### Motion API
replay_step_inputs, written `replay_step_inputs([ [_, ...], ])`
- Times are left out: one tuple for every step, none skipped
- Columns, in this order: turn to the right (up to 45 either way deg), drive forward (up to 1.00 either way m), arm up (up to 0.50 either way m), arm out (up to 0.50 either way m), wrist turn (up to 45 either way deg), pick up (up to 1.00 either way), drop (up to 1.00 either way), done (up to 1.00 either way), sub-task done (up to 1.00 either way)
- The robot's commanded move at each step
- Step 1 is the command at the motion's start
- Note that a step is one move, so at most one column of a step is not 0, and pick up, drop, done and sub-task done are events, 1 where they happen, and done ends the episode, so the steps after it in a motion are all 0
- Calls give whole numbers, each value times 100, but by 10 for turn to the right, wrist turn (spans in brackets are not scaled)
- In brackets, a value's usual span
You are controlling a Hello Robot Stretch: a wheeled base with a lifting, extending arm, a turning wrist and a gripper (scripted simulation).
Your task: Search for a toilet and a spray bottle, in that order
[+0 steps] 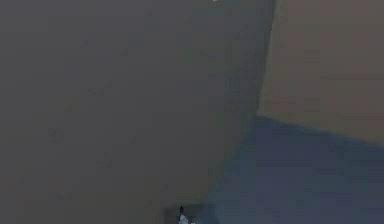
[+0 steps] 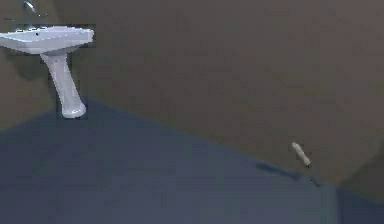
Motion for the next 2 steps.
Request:
replay_step_inputs([
  [450, 0, 0, 0, 0, 0, 0, 0, 0],
  [450, 0, 0, 0, 0, 0, 0, 0, 0],
])
